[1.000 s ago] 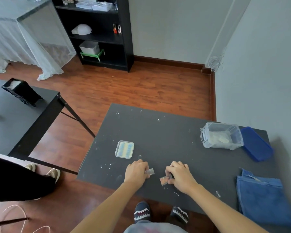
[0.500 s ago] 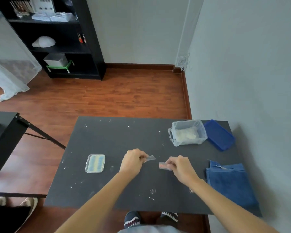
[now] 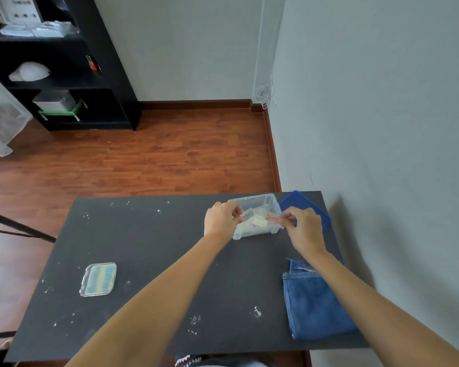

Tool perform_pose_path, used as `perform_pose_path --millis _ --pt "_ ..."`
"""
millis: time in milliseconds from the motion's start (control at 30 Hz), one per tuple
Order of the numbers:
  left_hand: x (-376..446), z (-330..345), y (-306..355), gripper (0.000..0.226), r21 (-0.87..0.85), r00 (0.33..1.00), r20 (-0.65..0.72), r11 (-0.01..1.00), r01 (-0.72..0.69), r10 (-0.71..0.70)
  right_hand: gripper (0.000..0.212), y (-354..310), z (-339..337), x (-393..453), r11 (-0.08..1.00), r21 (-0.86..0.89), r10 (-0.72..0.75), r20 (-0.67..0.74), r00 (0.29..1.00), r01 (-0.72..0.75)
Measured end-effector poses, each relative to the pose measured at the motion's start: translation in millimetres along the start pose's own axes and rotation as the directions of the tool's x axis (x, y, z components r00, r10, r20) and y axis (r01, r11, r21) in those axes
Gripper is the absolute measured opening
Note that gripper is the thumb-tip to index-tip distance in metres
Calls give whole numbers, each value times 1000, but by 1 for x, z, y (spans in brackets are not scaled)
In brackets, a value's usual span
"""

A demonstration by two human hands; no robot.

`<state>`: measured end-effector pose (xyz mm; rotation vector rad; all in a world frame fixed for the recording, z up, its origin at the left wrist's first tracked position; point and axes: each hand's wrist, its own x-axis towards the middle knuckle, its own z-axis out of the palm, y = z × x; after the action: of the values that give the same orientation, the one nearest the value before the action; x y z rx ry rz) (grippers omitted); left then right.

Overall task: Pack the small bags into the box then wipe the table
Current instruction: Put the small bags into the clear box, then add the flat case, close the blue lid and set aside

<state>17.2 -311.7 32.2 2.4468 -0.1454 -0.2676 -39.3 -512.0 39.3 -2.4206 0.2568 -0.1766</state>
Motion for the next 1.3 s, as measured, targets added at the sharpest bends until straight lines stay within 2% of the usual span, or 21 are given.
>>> perform_pose_path --millis 133,333,533,667,833,933,1033,1133,1200,1300 --pt "11 16 0 7 117 999 12 993 29 -31 25 3 2 12 999 -25 -39 1 999 39" --pt "13 29 -7 18 238 999 12 971 35 -39 15 0 19 23 993 -66 -94 94 991 101" --pt "-4 18 -15 29 113 996 -82 993 -14 24 13 -8 36 29 982 -118 -125 195 973 150" --pt "-27 -4 -44 32 20 981 -196 1000 8 -4 15 -6 47 28 964 -180 -157 216 964 197" --pt "-66 -40 -105 38 3 950 -264 984 176 -169 49 2 49 33 938 -237 -194 248 949 254" --pt "-92 -63 -149 45 35 904 -302 944 329 -304 72 7 48 41 916 -301 -150 357 922 266" --pt "-116 -79 -191 58 53 823 -311 856 515 -476 91 12 47 49 888 -378 -66 459 886 262" --pt "-133 -87 -222 69 52 704 -282 723 689 -651 103 15 46 53 880 -396 -36 497 867 264" --pt "-138 -89 -235 69 6 654 -266 677 736 -708 107 14 44 55 875 -405 -31 500 866 266" --pt "-139 -90 -245 62 -22 654 -264 682 731 -709 111 10 43 55 878 -403 -30 493 869 259"
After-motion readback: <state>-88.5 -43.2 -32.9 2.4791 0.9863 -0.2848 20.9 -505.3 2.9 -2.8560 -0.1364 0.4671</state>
